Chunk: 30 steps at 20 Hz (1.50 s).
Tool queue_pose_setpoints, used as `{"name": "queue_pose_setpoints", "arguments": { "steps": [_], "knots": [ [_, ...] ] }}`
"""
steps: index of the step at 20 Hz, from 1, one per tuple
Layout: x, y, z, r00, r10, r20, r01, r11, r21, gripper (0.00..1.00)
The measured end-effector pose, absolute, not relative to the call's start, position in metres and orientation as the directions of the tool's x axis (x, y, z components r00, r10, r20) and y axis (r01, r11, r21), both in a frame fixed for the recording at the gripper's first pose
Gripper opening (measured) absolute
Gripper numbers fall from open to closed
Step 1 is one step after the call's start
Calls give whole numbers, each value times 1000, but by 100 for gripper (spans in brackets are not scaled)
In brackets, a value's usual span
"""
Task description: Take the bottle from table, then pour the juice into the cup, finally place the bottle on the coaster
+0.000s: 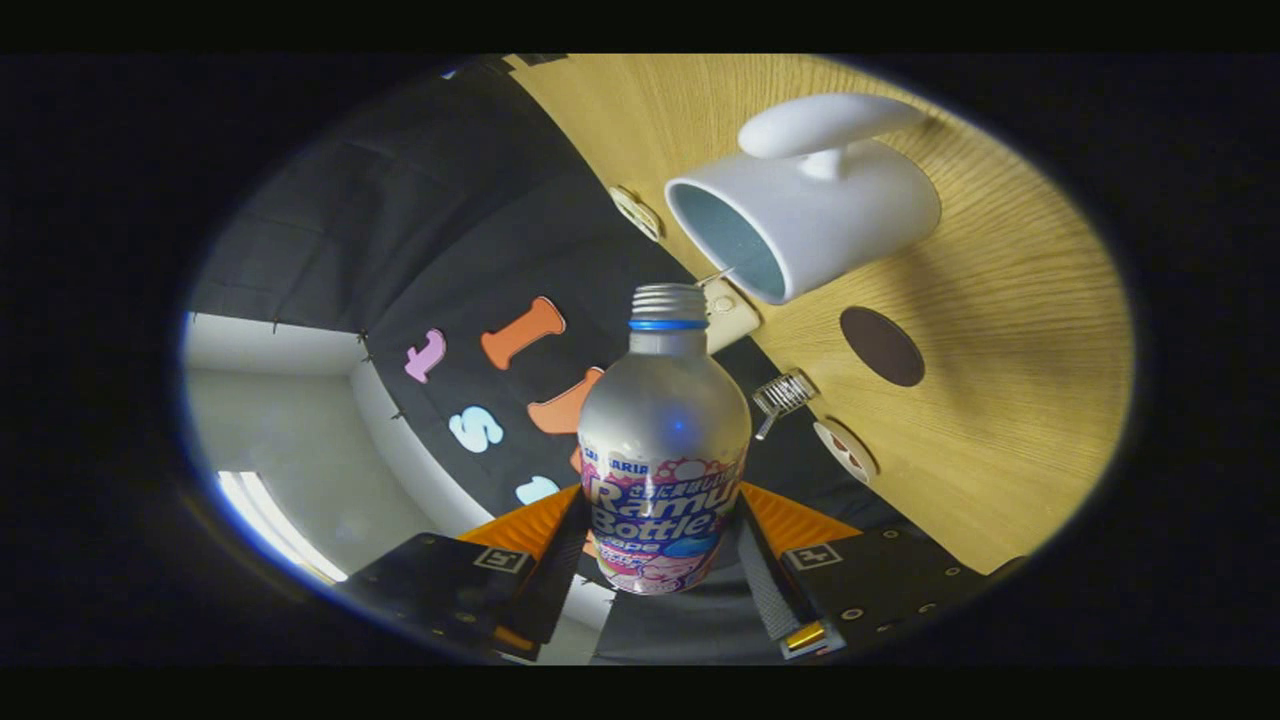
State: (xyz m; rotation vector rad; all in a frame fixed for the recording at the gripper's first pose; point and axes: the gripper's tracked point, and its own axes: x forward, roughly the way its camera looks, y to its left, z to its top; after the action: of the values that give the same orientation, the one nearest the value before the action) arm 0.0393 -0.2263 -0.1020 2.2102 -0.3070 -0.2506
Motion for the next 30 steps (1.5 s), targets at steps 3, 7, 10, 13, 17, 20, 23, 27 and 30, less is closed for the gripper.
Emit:
{"name": "queue_pose_setpoints", "arguments": {
  "steps": [3, 7, 10, 13, 17, 20, 23, 27, 30],
  "knots": [
    [37, -229, -103, 946, -315, -70, -144, -606, 782, 77],
    [31, -231, -104, 944, -326, -60, -163, -614, 772, 77],
    [33, -234, -100, 940, -336, -52, -179, -618, 766, 77],
    [36, -238, -99, 935, -352, -44, -200, -624, 756, 77],
    [38, -239, -97, 929, -370, -19, -240, -639, 731, 77],
    [40, -242, -89, 925, -379, -2, -261, -642, 721, 77],
    [43, -244, -90, 923, -384, -8, -257, -634, 729, 77],
    [41, -250, -81, 911, -412, 21, -308, -644, 700, 77],
    [39, -255, -77, 897, -441, 37, -346, -646, 681, 77]
  ]
}}
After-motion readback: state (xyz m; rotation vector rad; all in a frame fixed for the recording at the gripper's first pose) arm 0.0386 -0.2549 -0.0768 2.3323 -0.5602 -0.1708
